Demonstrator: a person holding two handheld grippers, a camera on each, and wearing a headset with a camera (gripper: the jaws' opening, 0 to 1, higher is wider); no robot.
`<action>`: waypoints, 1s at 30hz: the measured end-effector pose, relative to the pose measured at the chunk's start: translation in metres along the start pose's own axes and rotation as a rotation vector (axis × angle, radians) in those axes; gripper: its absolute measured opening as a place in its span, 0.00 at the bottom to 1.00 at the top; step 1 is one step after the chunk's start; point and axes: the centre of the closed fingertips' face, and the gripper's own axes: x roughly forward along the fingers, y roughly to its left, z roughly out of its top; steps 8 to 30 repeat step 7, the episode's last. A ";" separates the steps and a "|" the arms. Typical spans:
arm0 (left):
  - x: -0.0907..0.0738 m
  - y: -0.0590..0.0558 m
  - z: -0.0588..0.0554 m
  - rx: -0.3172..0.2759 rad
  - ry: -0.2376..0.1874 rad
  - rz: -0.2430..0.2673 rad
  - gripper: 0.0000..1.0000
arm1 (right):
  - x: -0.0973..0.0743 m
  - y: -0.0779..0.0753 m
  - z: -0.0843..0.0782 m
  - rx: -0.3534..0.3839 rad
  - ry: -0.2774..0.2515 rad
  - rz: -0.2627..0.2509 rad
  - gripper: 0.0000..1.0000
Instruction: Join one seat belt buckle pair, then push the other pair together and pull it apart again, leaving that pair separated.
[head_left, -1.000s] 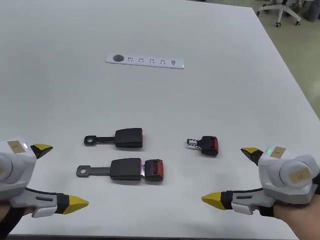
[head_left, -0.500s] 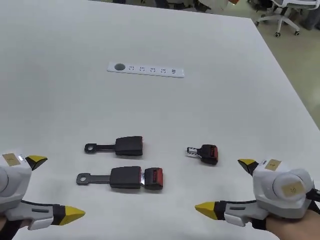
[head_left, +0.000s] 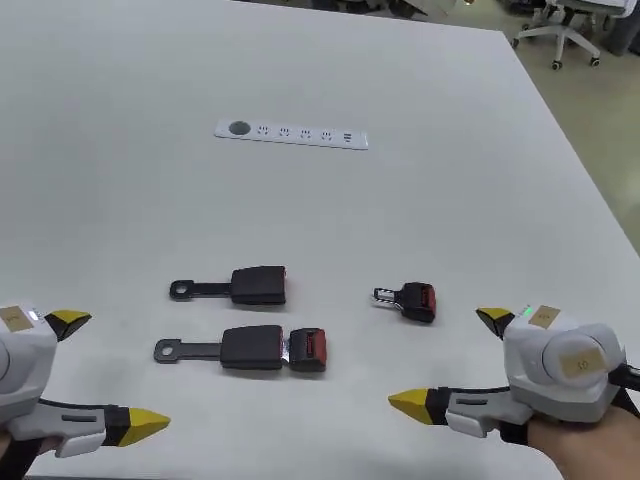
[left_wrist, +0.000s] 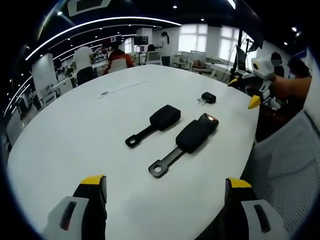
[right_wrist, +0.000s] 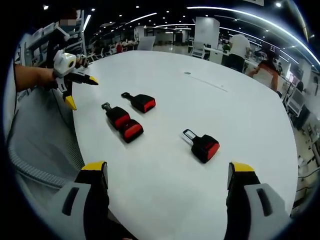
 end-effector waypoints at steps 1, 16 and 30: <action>0.000 0.000 0.001 0.003 0.001 -0.001 1.00 | -0.001 0.000 0.000 0.000 0.000 -0.001 1.00; -0.002 0.004 0.004 0.000 -0.011 0.009 1.00 | -0.002 -0.001 -0.002 0.005 0.001 -0.005 1.00; -0.002 0.004 0.004 0.000 -0.011 0.009 1.00 | -0.002 -0.001 -0.002 0.005 0.001 -0.005 1.00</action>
